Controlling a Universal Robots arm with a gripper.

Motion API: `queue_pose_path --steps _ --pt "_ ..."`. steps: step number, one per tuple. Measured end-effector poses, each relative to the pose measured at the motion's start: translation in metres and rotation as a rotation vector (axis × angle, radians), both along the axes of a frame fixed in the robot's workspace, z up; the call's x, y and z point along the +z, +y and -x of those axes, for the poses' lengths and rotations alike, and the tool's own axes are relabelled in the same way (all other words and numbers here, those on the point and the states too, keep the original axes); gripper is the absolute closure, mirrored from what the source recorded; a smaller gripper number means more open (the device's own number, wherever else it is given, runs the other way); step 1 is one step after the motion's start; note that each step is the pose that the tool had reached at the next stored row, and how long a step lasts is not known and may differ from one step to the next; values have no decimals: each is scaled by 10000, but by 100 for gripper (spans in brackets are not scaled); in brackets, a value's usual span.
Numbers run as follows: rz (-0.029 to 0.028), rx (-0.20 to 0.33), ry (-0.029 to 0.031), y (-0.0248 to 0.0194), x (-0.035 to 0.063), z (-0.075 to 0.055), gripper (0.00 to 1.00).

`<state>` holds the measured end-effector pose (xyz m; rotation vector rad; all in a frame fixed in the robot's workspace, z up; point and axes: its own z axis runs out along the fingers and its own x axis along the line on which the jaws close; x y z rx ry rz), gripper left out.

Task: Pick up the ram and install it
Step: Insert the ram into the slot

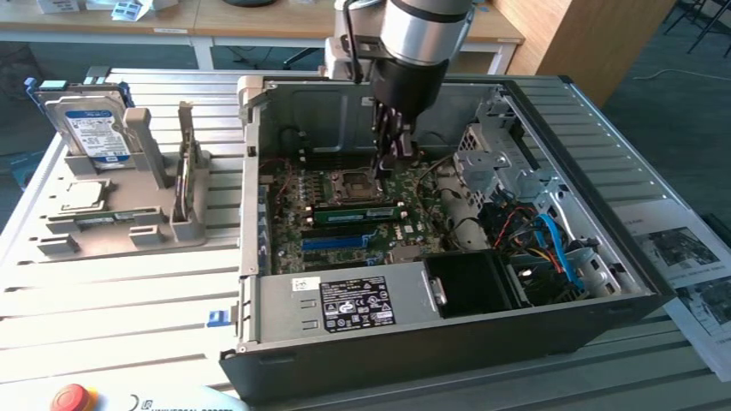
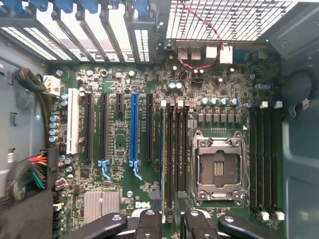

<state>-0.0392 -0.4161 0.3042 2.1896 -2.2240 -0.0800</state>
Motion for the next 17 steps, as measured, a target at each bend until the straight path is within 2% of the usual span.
queue_pose_path --steps 17 --pt "2 0 0 0 320 0 75"
